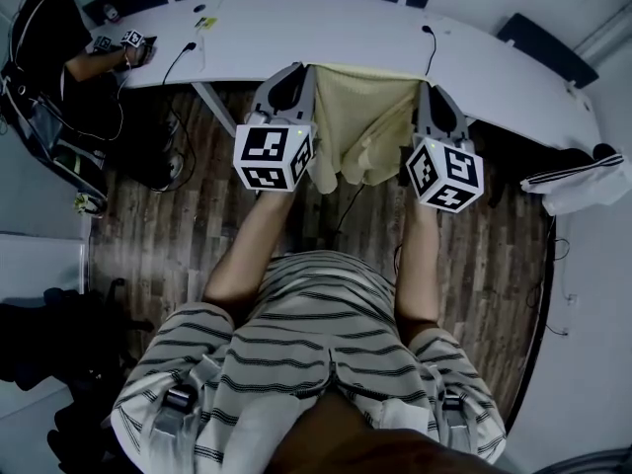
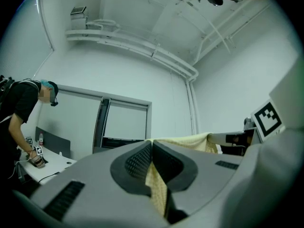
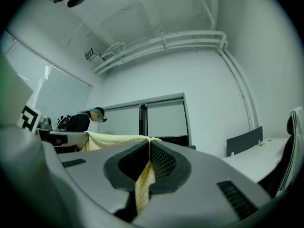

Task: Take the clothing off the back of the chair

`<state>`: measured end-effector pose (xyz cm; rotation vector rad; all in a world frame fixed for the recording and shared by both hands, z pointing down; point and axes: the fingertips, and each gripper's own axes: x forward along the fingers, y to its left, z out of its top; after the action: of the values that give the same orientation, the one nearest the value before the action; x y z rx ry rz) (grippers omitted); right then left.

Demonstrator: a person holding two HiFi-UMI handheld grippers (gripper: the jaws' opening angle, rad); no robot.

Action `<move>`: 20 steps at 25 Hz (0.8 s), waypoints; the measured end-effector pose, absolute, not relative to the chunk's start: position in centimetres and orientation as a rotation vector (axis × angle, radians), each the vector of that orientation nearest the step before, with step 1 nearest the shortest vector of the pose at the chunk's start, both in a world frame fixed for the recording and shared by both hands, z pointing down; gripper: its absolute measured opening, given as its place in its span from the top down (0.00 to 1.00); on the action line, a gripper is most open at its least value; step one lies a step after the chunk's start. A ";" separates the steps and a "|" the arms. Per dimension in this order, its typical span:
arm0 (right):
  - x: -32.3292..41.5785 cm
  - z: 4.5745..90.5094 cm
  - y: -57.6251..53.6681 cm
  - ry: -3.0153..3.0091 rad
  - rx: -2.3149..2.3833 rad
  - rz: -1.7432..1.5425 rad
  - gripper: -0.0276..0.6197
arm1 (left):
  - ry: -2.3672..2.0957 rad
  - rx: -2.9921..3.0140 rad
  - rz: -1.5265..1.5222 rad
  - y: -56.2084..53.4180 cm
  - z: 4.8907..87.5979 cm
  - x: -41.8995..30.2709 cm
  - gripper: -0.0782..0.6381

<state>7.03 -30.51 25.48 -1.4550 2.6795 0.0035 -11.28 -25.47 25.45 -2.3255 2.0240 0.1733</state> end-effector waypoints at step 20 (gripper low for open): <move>8.2 24.6 -27.0 2.679 -1.406 0.021 0.92 | 1.977 -2.332 0.210 -22.4 23.8 -10.2 0.85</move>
<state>8.24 -26.99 24.61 -1.4064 2.6791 0.0209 -10.19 -22.36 23.80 -2.3317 1.9770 0.2103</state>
